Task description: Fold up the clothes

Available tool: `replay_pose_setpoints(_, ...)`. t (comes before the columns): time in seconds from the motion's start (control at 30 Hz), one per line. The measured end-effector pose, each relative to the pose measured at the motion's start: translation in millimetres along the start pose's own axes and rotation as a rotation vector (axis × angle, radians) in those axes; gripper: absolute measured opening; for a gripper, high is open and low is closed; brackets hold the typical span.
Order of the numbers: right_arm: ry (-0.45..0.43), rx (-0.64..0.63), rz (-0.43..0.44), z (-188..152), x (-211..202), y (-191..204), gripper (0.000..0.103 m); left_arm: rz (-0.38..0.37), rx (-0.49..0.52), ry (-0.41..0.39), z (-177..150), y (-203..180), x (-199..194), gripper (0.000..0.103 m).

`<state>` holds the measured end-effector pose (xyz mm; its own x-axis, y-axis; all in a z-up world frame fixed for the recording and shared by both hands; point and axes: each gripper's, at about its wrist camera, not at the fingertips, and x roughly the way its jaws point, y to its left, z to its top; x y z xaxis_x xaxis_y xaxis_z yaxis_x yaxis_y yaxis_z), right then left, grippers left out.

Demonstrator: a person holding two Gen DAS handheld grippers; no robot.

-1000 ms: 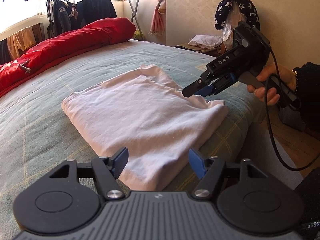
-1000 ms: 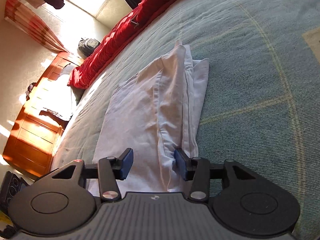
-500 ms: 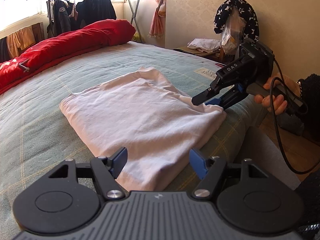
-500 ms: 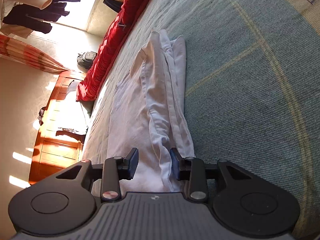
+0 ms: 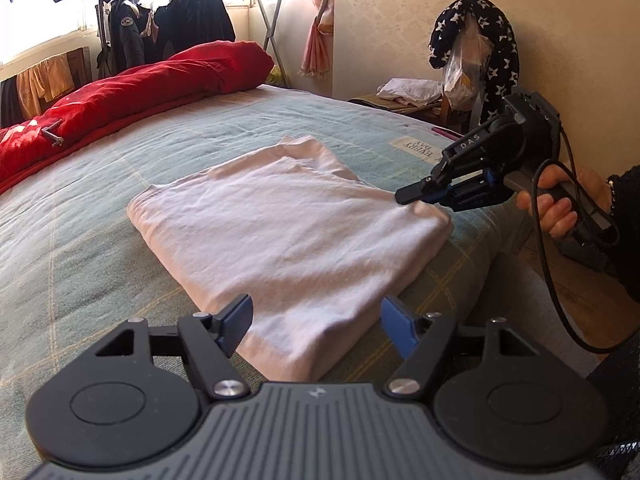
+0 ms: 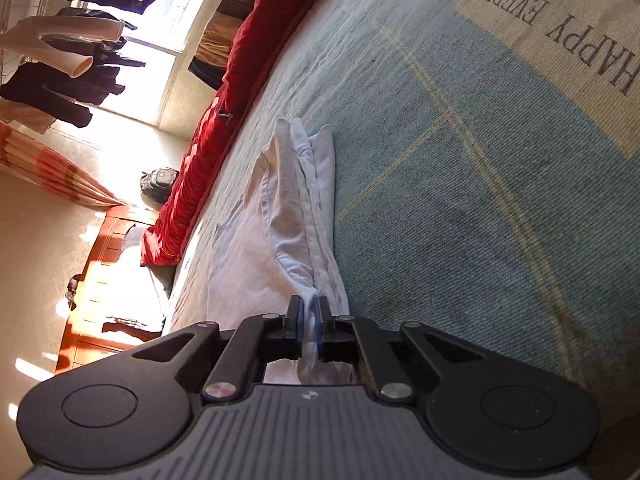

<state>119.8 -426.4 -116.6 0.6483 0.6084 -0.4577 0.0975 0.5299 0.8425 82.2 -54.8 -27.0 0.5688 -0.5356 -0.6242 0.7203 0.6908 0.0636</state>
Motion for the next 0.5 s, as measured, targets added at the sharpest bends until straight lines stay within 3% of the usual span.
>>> replay_pose_setpoints(0.17, 0.023, -0.141, -0.049, -4.1, -17.6, 24.0, 0.014, 0.024, 0.053, 0.006, -1.4, -3.3, -0.7, 0.072)
replay_pose_setpoints(0.23, 0.030, -0.198, -0.057, -4.6, -23.0, 35.7, 0.023, 0.043, 0.111, 0.007, -1.1, -9.5, 1.6, 0.072)
replay_pose_setpoints(0.3, 0.045, -0.235, -0.083, -5.2, -22.8, 40.1, 0.042, 0.058, 0.172, 0.008, -1.5, -17.0, 4.3, 0.072)
replay_pose_setpoints(0.43, 0.087, -0.304, -0.158, -15.4, -12.8, 44.1, 0.042, 0.088, 0.312, 0.009, -6.5, -35.6, 11.4, 0.072)
replay_pose_setpoints(0.47, 0.086, -0.329, -0.175, -18.4, -11.9, 45.9, 0.037, 0.099, 0.349, 0.007, -8.5, -40.3, 13.2, 0.072)
replay_pose_setpoints(0.5, 0.087, -0.360, -0.208, -20.5, -11.3, 49.5, 0.021, 0.094, 0.374, 0.024, -9.9, -43.7, 16.0, 0.062)
